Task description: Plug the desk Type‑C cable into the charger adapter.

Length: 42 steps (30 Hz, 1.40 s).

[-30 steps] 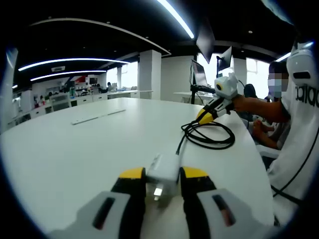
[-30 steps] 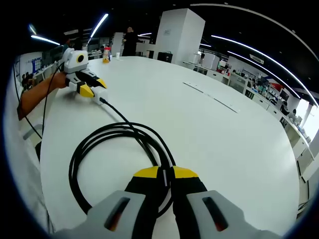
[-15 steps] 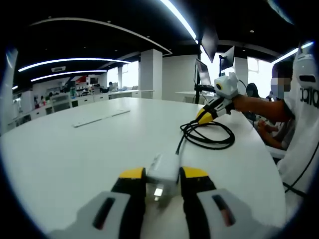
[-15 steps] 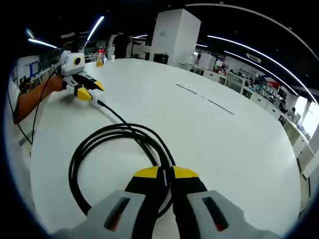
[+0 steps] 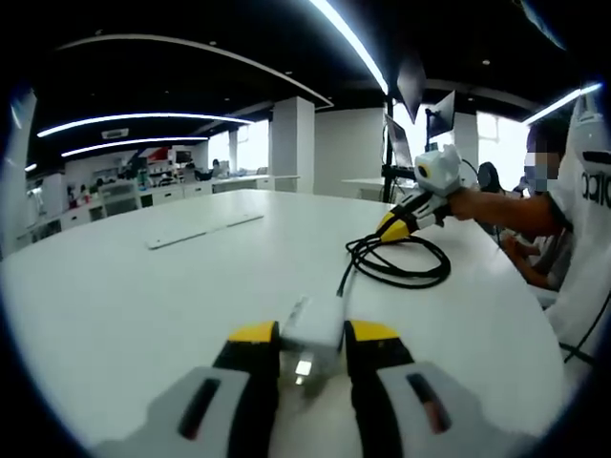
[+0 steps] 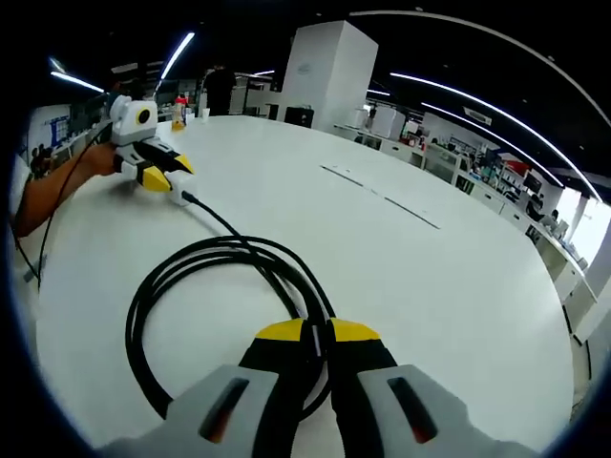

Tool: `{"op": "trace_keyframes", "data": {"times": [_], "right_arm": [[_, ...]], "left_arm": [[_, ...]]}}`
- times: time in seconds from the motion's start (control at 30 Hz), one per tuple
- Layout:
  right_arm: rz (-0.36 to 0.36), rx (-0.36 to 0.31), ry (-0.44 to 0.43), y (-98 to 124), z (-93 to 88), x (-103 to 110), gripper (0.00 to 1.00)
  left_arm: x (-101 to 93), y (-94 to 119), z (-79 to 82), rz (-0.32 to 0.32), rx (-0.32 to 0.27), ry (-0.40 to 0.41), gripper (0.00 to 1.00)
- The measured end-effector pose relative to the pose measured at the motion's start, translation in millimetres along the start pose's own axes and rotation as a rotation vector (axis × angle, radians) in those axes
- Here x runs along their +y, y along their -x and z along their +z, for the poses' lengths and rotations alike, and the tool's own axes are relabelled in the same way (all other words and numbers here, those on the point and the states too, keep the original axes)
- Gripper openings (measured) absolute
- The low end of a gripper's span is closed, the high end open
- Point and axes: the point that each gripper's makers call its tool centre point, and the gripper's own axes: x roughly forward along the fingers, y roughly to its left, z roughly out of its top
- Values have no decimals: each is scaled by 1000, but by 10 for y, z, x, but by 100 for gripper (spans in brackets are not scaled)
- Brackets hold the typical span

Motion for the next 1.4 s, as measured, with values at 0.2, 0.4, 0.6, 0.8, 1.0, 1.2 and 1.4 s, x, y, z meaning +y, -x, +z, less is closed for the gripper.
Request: {"op": "trace_keyframes", "data": {"times": [0.2,0.4,0.6,0.8,1.0,1.2,1.4], "right_arm": [[-24,-10,4,-150,56,-128,7],[-45,-18,3,-287,89,-245,7],[-65,-31,-1,-370,124,-342,7],[-71,-38,-4,-385,124,-387,7],[-72,-42,10,-380,131,-368,7],[-70,-59,13,-378,139,-387,17],[-96,-243,-83,-253,314,-445,24]], "left_arm": [[88,-131,63,4,3,-5,26],[264,-217,90,11,-2,-2,26],[316,-296,114,35,-1,-30,26],[302,-323,125,40,1,-32,26],[379,-308,113,41,0,-29,26],[449,-286,104,46,-8,-20,26],[520,-208,229,102,-110,23,36]]}}
